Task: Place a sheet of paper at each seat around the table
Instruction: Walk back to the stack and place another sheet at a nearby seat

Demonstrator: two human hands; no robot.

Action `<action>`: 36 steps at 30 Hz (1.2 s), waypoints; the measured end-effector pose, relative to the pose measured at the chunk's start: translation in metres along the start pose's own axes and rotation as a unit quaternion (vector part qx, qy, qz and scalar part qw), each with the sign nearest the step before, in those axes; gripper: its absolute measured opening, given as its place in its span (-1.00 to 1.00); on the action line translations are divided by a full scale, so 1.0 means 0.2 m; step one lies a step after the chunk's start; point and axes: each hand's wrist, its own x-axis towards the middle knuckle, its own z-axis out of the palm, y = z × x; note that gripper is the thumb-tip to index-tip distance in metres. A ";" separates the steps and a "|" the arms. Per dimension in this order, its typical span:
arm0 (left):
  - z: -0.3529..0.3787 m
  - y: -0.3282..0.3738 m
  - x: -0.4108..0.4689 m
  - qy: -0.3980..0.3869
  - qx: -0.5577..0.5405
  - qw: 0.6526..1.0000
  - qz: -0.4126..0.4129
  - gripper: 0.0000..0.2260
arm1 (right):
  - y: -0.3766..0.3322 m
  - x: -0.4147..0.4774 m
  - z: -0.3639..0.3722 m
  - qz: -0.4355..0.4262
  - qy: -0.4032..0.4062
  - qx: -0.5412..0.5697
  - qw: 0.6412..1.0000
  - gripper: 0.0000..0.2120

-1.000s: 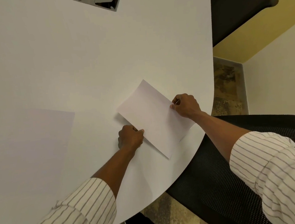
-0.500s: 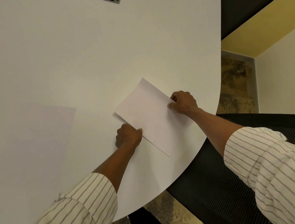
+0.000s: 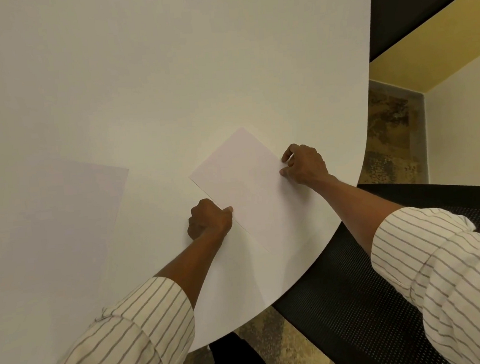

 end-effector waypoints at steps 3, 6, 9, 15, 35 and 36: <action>0.00 0.00 0.01 -0.003 -0.007 1.000 -0.003 -0.62 | 0.01 0.01 0.01 0.001 0.002 0.025 1.000 -0.73; 0.00 -0.02 0.01 -0.010 -0.017 1.000 0.000 -0.59 | 0.02 0.02 0.02 -0.016 0.014 0.032 0.999 -0.74; 0.00 -0.02 0.01 -0.015 -0.013 1.000 0.006 -0.58 | 0.03 0.02 0.03 -0.020 0.025 0.032 0.999 -0.72; 0.01 -0.02 0.02 -0.012 -0.005 1.000 0.018 -0.60 | 0.02 0.03 0.04 -0.022 0.035 0.027 0.999 -0.73; -0.20 -0.18 0.01 -0.064 0.051 0.996 0.037 -0.53 | -0.14 -0.14 0.13 -0.013 0.164 -0.032 0.986 -0.80; -0.24 -0.21 0.02 -0.064 0.060 0.995 0.038 -0.53 | -0.18 -0.16 0.15 -0.017 0.169 -0.026 0.985 -0.80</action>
